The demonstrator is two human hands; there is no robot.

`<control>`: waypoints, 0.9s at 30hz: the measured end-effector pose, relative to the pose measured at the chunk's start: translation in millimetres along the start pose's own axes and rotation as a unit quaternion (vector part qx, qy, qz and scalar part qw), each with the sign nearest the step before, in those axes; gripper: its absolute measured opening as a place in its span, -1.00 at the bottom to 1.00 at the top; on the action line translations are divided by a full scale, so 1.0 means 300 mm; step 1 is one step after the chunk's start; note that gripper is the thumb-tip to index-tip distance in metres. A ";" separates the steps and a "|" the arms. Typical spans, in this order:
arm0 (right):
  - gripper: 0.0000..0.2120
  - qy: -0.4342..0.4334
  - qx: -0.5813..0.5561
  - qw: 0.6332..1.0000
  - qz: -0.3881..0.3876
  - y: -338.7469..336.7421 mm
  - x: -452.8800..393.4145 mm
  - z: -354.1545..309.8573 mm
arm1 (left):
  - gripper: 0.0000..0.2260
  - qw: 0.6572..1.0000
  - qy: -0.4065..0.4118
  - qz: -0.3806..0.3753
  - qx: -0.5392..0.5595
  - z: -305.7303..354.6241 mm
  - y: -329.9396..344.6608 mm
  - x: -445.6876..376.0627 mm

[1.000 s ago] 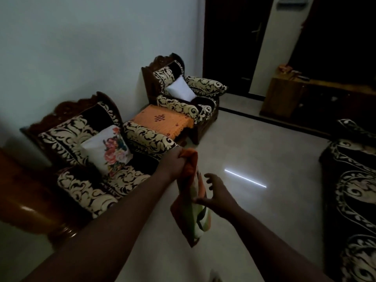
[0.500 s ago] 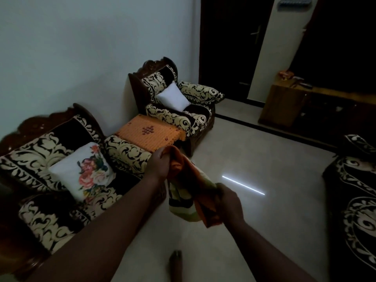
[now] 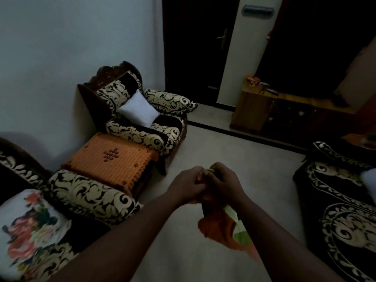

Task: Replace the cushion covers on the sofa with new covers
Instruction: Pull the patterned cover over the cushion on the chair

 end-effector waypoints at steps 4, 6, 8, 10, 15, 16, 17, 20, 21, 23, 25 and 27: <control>-0.45 -0.016 0.051 0.997 0.062 -0.091 -0.108 0.123 | -0.87 0.998 0.012 0.051 0.041 0.035 -0.052 -0.237; -0.29 -0.053 0.083 0.985 0.144 -0.101 -0.151 0.189 | -0.86 0.993 0.001 0.076 0.090 0.055 -0.072 -0.344; -0.26 -0.103 0.113 0.964 0.219 -0.100 -0.212 0.238 | -0.85 0.986 -0.026 0.095 0.135 0.072 -0.087 -0.469; -0.38 -0.141 0.113 0.955 0.234 -0.088 -0.279 0.261 | -0.81 0.979 -0.046 0.119 0.160 0.078 -0.104 -0.583; -0.77 -0.060 0.072 0.995 0.031 -0.050 -0.537 0.315 | -0.74 0.971 -0.064 0.147 0.176 0.116 -0.163 -0.852; -0.79 -0.025 0.058 0.998 -0.005 -0.050 -0.598 0.332 | -0.77 0.969 -0.069 0.151 0.184 0.118 -0.179 -0.902; -0.79 0.000 0.047 0.998 -0.030 -0.052 -0.653 0.346 | -0.80 0.965 -0.074 0.156 0.198 0.122 -0.195 -0.941; -0.81 0.016 0.021 0.998 -0.055 -0.066 -0.815 0.355 | -0.82 0.941 -0.100 0.181 0.269 0.111 -0.250 -1.041; -0.79 0.017 0.007 0.998 -0.058 -0.068 -0.871 0.351 | -0.82 0.927 -0.115 0.187 0.304 0.100 -0.270 -1.073; -0.70 0.029 -0.031 0.997 -0.060 -0.069 -0.974 0.328 | -0.84 0.895 -0.141 0.189 0.380 0.084 -0.312 -1.130; -0.56 0.057 -0.068 0.994 -0.062 -0.057 -1.079 0.327 | -0.79 0.871 -0.144 0.188 0.430 0.044 -0.361 -1.187; -0.60 0.084 -0.046 0.993 -0.064 -0.037 -1.199 0.345 | -0.70 0.855 -0.142 0.208 0.454 -0.029 -0.414 -1.251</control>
Point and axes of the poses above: each hand's wrist, its own x-axis away from the middle knuckle, its own y-axis out of the palm, z = x × y, the point moved 2 cm from there along -x, towards the middle knuckle
